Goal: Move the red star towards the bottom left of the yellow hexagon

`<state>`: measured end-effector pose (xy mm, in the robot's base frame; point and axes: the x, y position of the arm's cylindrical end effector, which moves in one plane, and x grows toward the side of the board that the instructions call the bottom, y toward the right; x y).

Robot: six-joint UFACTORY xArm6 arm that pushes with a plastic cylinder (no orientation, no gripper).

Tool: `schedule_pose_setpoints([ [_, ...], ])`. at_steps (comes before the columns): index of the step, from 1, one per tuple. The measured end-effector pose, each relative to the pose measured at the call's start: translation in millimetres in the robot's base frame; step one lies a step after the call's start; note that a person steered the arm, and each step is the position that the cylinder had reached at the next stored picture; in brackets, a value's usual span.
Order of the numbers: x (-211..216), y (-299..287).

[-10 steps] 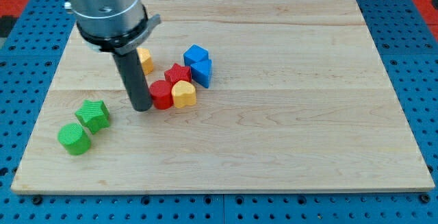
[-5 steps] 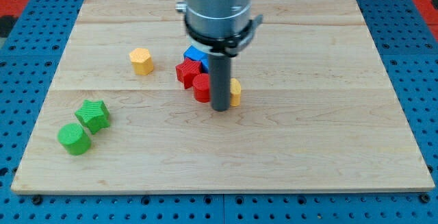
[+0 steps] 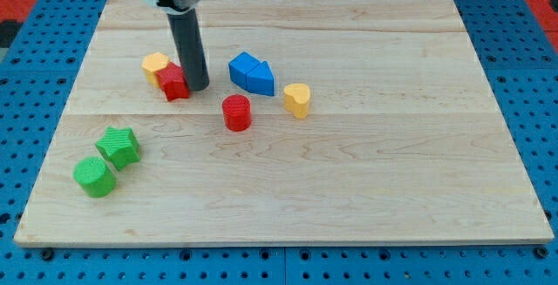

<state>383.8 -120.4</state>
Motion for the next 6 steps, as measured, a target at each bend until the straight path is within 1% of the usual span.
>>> schedule_pose_setpoints([
  [1, -20.1, -1.5],
  [2, -7.6, -42.6],
  [4, 29.8, -40.9],
  [6, 22.7, -96.7],
])
